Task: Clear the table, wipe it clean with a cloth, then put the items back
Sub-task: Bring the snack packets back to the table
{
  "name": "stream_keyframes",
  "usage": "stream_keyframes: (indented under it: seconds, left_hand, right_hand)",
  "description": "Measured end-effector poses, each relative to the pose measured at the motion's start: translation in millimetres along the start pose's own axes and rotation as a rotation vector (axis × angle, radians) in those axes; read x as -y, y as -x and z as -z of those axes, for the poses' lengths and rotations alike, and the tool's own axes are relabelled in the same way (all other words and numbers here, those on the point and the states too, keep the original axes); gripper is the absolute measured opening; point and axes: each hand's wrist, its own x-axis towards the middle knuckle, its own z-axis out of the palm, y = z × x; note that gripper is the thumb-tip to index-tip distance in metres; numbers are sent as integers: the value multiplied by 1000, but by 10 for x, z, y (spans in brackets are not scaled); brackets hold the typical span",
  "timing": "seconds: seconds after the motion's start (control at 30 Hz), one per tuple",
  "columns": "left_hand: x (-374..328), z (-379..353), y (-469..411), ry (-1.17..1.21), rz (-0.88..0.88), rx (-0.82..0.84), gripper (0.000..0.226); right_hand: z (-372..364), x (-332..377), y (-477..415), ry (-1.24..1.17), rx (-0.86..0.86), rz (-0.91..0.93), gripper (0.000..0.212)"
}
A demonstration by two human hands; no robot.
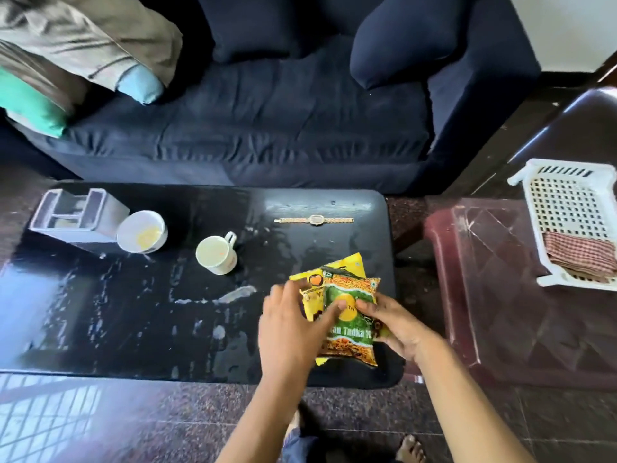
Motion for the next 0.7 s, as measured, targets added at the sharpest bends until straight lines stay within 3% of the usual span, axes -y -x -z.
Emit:
stream_keyframes:
  seconds: [0.07, 0.17, 0.3, 0.4, 0.57, 0.7]
  left_hand:
    - [41, -24, 8, 170, 111, 148, 49]
    - [147, -61, -60, 364, 178, 232, 44]
    - [279, -73, -197, 562, 244, 216, 37]
    - [526, -86, -375, 636, 323, 139, 49]
    - [970, -235, -705, 460, 485, 66, 61]
    - [1113, -364, -753, 218, 428, 97, 60]
  right_hand:
    - [-145, -30, -64, -10, -43, 48, 61]
    - [-269, -73, -114, 2, -122, 93, 49]
    - [-346, -128, -191, -44, -202, 123, 51]
    - [-306, -182, -267, -93, -317, 124, 44]
    - [-157, -338, -376, -35, -460, 72, 24]
    - [-154, -464, -479, -20, -485, 73, 25]
